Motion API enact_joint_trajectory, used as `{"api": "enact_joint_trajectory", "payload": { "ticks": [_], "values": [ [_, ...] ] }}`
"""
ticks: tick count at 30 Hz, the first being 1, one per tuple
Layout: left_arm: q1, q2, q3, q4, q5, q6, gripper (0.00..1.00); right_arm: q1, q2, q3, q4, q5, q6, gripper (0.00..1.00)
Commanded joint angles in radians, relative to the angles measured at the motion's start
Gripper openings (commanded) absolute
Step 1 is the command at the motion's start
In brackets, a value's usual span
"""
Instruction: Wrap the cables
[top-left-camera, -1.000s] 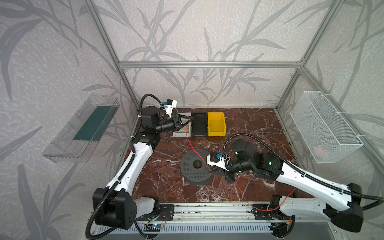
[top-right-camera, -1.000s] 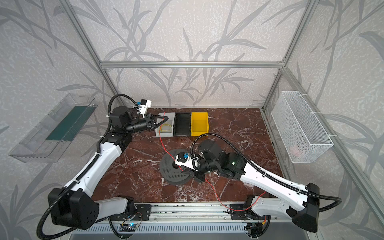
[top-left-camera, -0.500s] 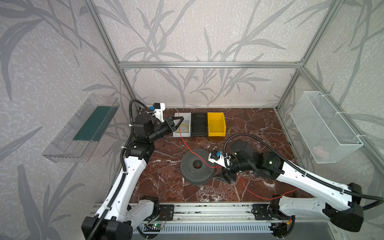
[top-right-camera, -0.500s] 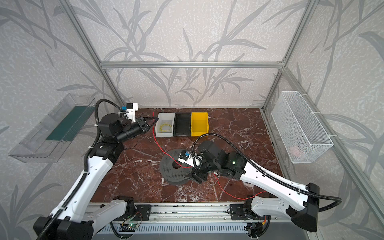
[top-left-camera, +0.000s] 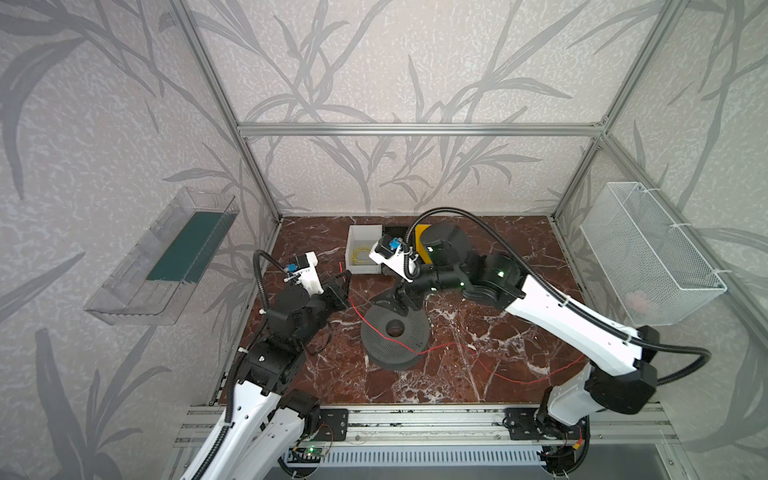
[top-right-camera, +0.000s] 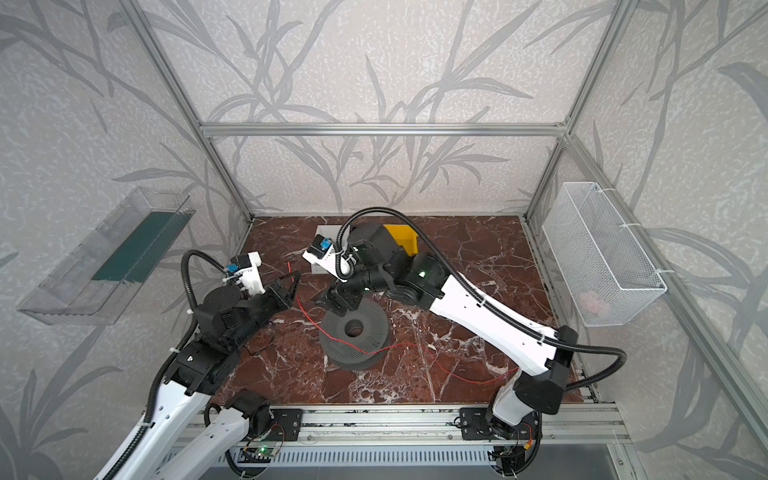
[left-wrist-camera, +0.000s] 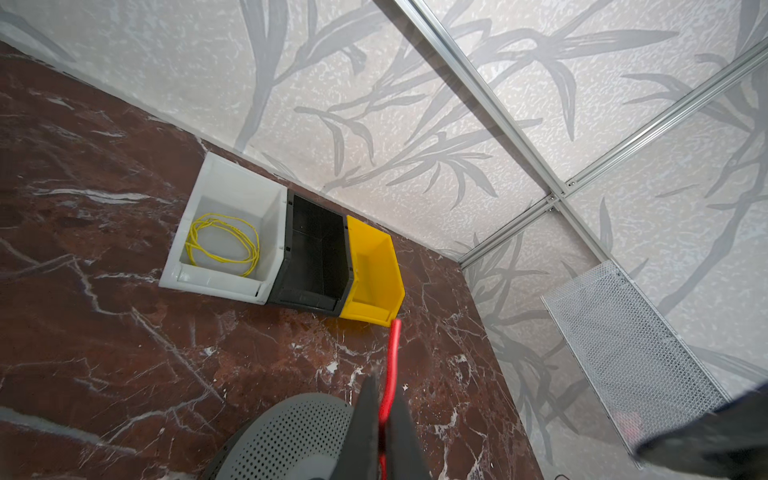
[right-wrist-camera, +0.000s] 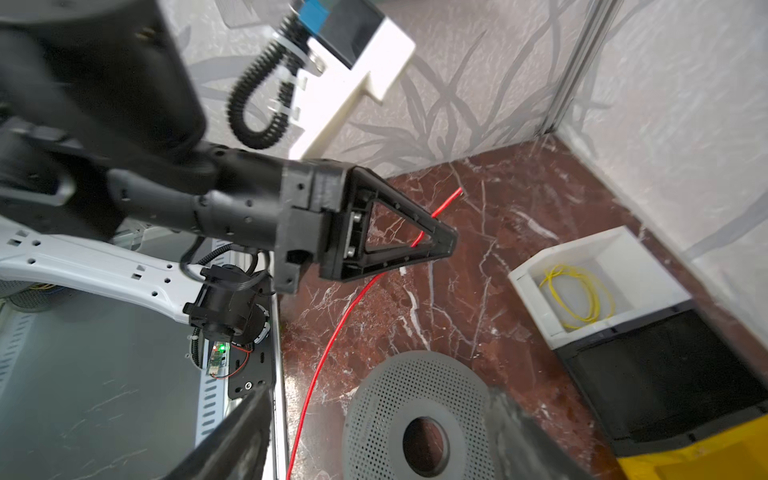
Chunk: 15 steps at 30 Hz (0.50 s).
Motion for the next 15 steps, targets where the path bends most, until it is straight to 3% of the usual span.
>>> {"api": "enact_joint_trajectory", "payload": {
  "ticks": [1,9,15],
  "values": [
    [-0.014,-0.068,-0.054,-0.017,-0.067,-0.024,0.00,0.004,0.066,0.018,0.029,-0.091,0.090,0.79],
    [-0.014,-0.104,-0.076,-0.040,-0.061,-0.025,0.00,0.054,0.141,-0.055,0.162,-0.174,0.169,0.76],
    [-0.014,-0.094,-0.075,-0.033,-0.052,-0.027,0.00,0.086,0.173,-0.070,0.183,-0.157,0.194,0.68]
  ]
}}
